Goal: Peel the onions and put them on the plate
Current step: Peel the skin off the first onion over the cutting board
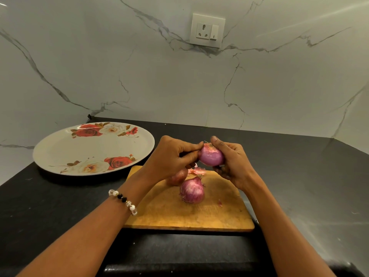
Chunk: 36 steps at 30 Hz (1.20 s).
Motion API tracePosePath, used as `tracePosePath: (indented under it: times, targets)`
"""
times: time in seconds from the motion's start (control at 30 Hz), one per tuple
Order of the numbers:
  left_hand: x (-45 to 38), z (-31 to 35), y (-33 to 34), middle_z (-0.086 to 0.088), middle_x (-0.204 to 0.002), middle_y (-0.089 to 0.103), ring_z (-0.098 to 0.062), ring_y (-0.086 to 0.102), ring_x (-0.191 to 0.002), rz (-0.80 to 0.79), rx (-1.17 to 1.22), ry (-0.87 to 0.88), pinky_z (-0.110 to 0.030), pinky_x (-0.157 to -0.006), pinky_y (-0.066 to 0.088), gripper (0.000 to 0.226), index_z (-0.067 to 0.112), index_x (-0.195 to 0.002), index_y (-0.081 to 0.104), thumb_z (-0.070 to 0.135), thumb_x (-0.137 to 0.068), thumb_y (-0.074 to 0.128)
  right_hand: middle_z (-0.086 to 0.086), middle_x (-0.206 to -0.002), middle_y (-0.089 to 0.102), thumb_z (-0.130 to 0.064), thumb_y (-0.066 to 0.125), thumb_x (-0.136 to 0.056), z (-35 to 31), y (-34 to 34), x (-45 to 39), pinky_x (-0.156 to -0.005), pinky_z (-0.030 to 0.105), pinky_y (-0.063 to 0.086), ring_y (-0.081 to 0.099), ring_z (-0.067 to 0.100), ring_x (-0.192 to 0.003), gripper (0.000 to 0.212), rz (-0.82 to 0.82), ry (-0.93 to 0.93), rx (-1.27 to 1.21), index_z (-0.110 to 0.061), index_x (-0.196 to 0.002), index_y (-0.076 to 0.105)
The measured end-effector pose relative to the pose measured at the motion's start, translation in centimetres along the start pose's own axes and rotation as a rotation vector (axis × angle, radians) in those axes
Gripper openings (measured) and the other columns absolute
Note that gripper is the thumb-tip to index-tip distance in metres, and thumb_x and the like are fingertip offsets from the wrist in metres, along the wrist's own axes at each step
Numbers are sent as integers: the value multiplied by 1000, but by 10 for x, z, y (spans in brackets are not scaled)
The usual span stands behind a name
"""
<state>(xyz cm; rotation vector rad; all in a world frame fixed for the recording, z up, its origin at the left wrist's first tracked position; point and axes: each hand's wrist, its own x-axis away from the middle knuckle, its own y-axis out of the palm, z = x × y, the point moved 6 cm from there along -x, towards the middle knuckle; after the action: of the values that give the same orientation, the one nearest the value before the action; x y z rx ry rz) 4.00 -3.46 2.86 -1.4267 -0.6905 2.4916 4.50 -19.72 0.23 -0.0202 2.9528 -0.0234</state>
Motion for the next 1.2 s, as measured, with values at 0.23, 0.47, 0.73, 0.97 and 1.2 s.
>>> tracePosePath:
  times: [0.23,0.47,0.73,0.97,1.2]
  targets:
    - [0,6,2,-9,-86,74,-1,62,-81,-11,-34,36,-2,-69,47,28,1,-103,70,18,-82,65,12,-73,69,-47,61,-86,4,-3,-1,-38,18,44,56,13,-43,39,26,53,39,-9,-85,68]
    - [0,5,1,-7,-88,74,0,62,-78,26,-62,20,-1,-71,45,21,4,-102,72,11,-82,68,16,-83,67,-36,58,-95,3,-3,0,-40,16,46,61,9,-44,31,34,70,60,-7,-87,66]
    - [0,4,-1,2,-88,69,-4,68,-71,38,70,-55,-13,-60,54,21,7,-106,70,12,-87,65,14,-72,68,-46,60,-89,4,-5,1,-39,18,45,55,14,-41,42,37,111,30,-4,-87,65]
    - [-1,17,0,-7,-82,72,-3,59,-76,19,-224,139,0,-72,43,21,3,-92,74,17,-77,70,13,-73,68,-43,60,-91,6,-4,1,-39,18,46,56,13,-42,40,45,136,19,-3,-89,65]
    - [2,23,10,-10,-83,67,-19,65,-67,20,-443,212,-20,-62,50,18,3,-89,69,16,-78,69,13,-72,67,-39,60,-93,4,-1,3,-36,17,43,56,10,-38,37,46,138,20,-3,-88,64]
